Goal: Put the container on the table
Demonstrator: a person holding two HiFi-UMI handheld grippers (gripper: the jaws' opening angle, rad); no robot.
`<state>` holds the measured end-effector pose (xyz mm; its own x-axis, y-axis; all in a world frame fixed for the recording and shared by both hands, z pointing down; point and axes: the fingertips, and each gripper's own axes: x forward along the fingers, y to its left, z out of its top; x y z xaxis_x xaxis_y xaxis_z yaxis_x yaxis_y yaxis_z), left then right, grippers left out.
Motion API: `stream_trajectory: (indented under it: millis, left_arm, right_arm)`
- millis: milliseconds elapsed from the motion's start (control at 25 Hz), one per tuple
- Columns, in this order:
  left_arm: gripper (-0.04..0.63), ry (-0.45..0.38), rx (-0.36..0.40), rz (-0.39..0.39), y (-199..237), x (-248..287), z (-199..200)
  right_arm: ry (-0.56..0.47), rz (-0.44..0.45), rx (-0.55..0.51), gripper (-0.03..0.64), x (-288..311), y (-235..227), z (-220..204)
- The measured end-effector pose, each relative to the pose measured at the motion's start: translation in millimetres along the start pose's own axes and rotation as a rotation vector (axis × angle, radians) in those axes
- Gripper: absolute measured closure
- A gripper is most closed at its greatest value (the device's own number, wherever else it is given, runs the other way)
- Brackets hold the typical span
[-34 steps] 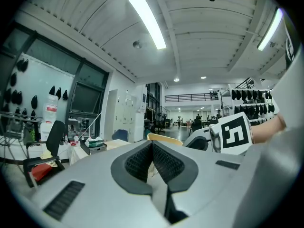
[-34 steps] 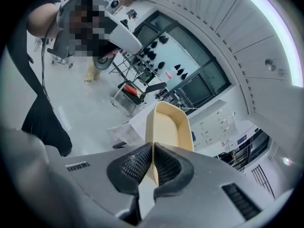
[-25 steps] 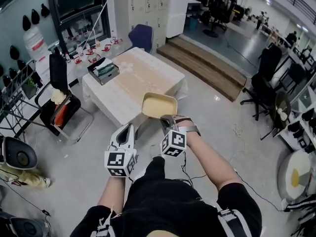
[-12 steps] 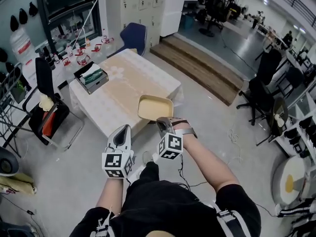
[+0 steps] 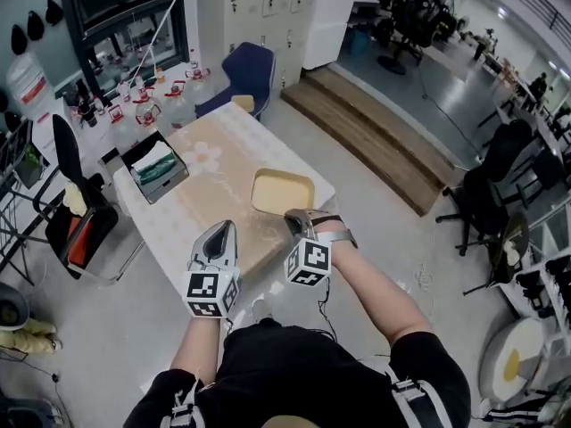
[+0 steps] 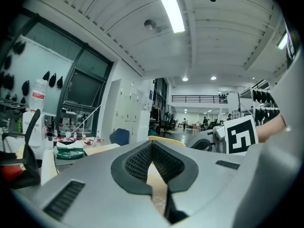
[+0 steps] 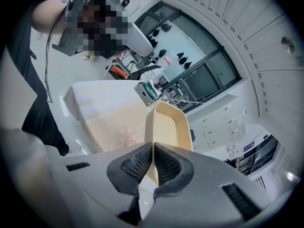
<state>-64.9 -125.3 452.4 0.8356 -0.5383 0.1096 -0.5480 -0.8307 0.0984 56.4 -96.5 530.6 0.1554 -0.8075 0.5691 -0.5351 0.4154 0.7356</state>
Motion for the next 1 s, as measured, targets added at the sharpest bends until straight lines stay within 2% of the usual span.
stream_trajectory:
  millis: [160,360,760,880,1000]
  left_arm:
    - [0.582,0.007,0.017,0.021,21.3,57.7,9.0]
    - [0.582,0.037,0.025,0.094,43.5,92.8,16.7]
    - [0.582,0.015,-0.010,0.402,71.4,138.6,14.7]
    - [0.583,0.015,-0.019,0.493,73.1,146.5,12.9]
    - [0.583,0.015,-0.036,0.578,77.0,148.9,8.4]
  right_arm:
    - [-0.025,-0.003,0.004,0.588,56.3,-45.4,-9.1]
    - [-0.089,0.028,-0.007,0.588,105.6,-83.0,-3.4]
    - [-0.292,0.135,-0.183,0.588,197.6,-115.6,6.1]
    - [-0.364,0.181,-0.251,0.588,220.0,-114.5,12.6]
    - [-0.442,0.189,-0.327,0.588,245.2,-108.4,21.1]
